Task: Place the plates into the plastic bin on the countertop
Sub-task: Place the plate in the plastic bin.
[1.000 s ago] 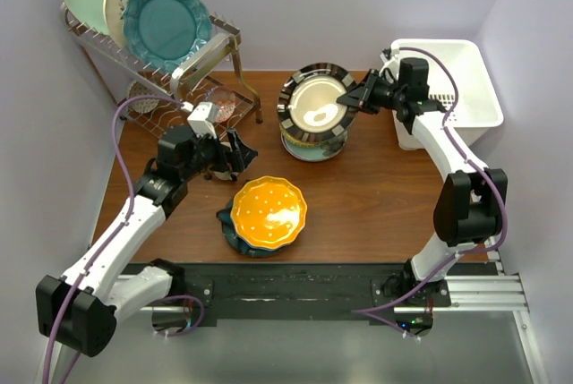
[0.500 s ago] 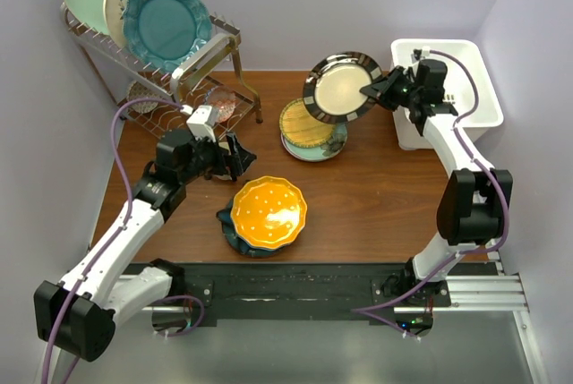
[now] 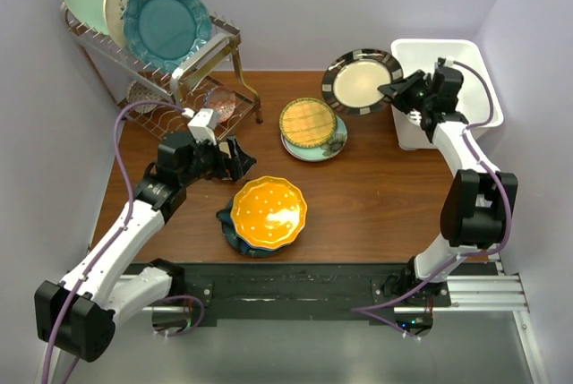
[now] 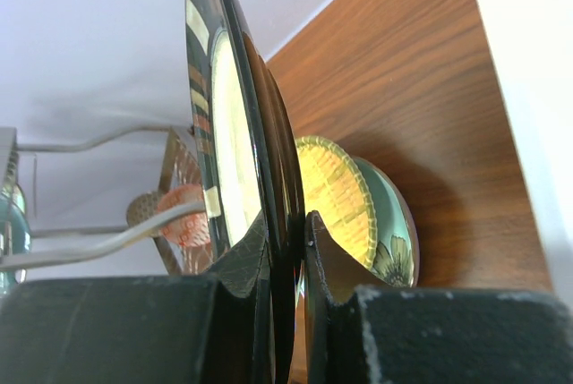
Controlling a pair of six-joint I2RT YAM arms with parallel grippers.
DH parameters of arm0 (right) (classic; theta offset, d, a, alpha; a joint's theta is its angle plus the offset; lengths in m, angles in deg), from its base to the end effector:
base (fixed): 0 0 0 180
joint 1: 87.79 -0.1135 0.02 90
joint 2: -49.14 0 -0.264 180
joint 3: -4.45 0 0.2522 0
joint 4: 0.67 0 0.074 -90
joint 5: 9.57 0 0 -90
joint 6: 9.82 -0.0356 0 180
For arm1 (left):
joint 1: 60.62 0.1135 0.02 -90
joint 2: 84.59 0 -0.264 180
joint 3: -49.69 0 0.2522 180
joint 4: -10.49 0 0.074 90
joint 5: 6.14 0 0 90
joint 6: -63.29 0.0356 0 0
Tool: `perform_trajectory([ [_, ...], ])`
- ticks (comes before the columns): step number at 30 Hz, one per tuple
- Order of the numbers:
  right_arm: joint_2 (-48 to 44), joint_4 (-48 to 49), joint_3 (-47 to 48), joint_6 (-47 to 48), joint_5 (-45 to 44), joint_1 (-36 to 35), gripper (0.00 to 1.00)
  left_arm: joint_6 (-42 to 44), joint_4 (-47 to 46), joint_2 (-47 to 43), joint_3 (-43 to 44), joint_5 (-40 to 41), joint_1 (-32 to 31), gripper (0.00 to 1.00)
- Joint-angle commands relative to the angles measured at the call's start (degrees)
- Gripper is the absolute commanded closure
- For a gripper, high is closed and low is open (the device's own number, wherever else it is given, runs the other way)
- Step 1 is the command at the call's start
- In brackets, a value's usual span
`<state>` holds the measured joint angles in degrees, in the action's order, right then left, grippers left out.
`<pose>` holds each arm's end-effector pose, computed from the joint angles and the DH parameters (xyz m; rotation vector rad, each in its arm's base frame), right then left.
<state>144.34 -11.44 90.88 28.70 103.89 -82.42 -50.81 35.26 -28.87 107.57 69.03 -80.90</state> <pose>0.3933 -0.0227 0.3023 0.6849 1.8732 0.9228 0.2064 -0.0860 0.2995 0.1080 2.0276 -0.7532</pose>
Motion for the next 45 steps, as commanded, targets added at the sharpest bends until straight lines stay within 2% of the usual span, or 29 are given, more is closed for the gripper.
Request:
perform_trajectory([
  [1, -4.76, 12.75, 1.43, -5.29, 0.88, 0.87, 1.00, 1.77, -1.16, -0.79, -0.44, -1.17, 0.23, 0.00],
  [10, -5.63, 17.23, -1.99, -9.42, -0.44, 3.77, 1.00, 1.95, -0.98, -0.62, -1.14, -1.34, 0.23, 0.00],
  [45, -7.40, 25.23, -7.36, -15.84, -5.62, 12.21, 1.00, 1.33, -1.25, -3.34, -3.34, -1.08, 0.23, 0.00],
])
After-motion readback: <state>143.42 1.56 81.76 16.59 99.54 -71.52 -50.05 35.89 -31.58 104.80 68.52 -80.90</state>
